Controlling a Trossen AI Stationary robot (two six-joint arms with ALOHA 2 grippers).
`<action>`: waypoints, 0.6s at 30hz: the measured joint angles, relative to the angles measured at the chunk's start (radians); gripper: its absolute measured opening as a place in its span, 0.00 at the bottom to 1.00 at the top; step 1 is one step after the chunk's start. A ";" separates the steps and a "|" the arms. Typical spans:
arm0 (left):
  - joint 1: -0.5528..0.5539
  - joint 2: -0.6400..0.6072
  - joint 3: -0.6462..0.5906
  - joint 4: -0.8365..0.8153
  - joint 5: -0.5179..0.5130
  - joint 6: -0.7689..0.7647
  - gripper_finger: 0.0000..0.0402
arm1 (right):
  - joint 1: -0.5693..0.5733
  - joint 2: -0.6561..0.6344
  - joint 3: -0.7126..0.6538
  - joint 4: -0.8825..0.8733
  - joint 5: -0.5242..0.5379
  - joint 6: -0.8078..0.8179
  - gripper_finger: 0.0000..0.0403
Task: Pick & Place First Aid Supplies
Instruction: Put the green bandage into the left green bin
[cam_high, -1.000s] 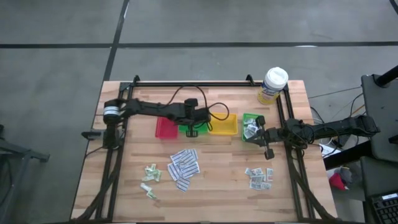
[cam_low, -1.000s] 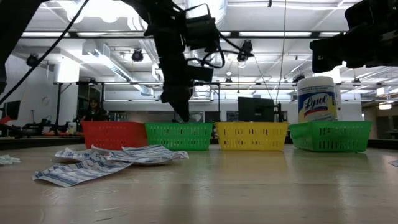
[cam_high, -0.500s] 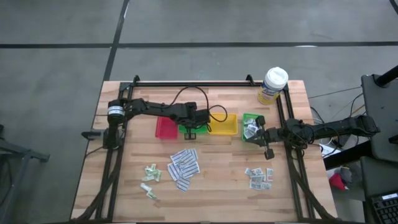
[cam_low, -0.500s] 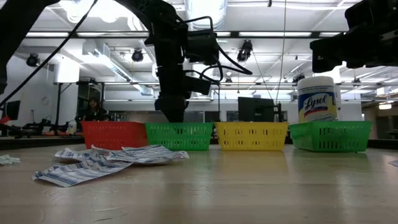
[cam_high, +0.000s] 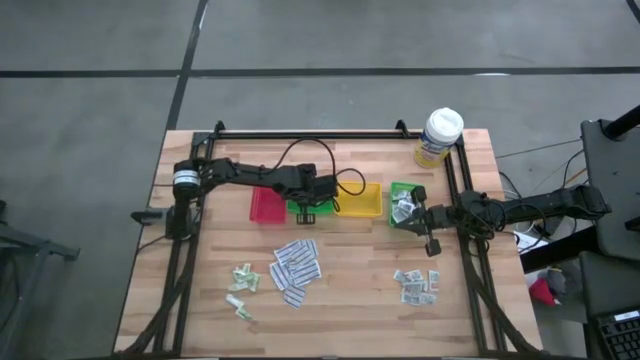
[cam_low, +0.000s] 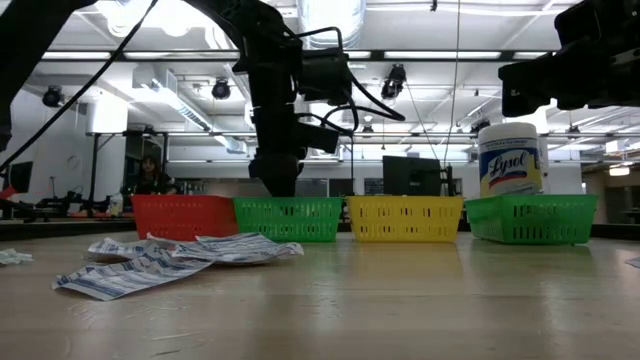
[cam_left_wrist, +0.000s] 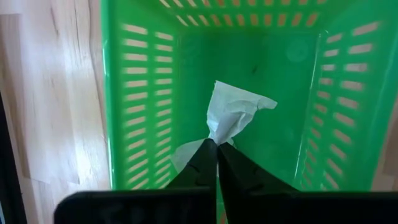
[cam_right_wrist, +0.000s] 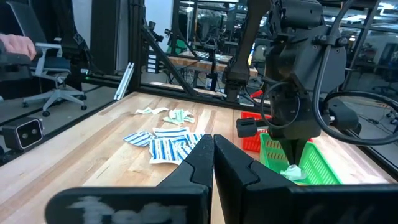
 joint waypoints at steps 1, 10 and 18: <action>0.000 0.000 0.000 0.000 0.000 0.000 0.03 | 0.000 0.000 0.000 0.000 0.000 0.000 0.02; 0.000 0.000 0.000 0.000 0.000 -0.002 0.19 | 0.000 0.000 0.000 0.000 0.000 0.000 0.02; 0.000 -0.025 0.028 -0.073 0.000 -0.001 0.27 | 0.000 0.000 0.000 0.000 0.000 0.001 0.02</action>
